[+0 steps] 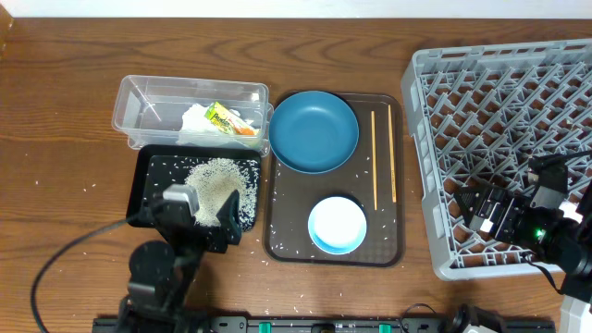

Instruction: Sort waste into correct bins and load items into the dishwasher rack

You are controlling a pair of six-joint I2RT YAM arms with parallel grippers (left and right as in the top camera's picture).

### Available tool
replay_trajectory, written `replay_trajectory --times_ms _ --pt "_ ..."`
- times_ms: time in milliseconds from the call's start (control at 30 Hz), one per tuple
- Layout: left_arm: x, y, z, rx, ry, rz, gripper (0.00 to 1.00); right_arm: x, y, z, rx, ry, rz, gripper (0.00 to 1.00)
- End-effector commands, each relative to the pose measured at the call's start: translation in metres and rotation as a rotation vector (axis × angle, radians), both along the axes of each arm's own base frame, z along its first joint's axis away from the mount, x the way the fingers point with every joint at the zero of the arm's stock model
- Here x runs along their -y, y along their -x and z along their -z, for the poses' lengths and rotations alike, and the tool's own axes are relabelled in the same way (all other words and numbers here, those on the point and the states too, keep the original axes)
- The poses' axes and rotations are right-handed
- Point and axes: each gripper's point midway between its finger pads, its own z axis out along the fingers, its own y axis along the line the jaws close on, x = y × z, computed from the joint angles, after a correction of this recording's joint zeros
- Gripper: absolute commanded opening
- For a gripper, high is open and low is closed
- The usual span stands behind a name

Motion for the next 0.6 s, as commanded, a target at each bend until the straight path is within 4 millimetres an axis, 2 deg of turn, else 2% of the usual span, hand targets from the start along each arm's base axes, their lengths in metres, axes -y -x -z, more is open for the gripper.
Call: replay_trajectory --times_ms 0,233,567 --pt "-0.002 0.003 0.017 0.015 0.013 -0.011 0.92 -0.002 0.000 -0.004 0.017 0.015 -0.025 0.99" --pt "-0.001 0.001 0.057 0.023 0.015 -0.011 0.92 -0.002 0.000 -0.004 0.017 0.014 -0.025 0.99" --pt "-0.001 0.000 0.053 0.041 0.019 -0.010 0.92 -0.002 0.000 -0.004 0.017 0.014 -0.025 0.99"
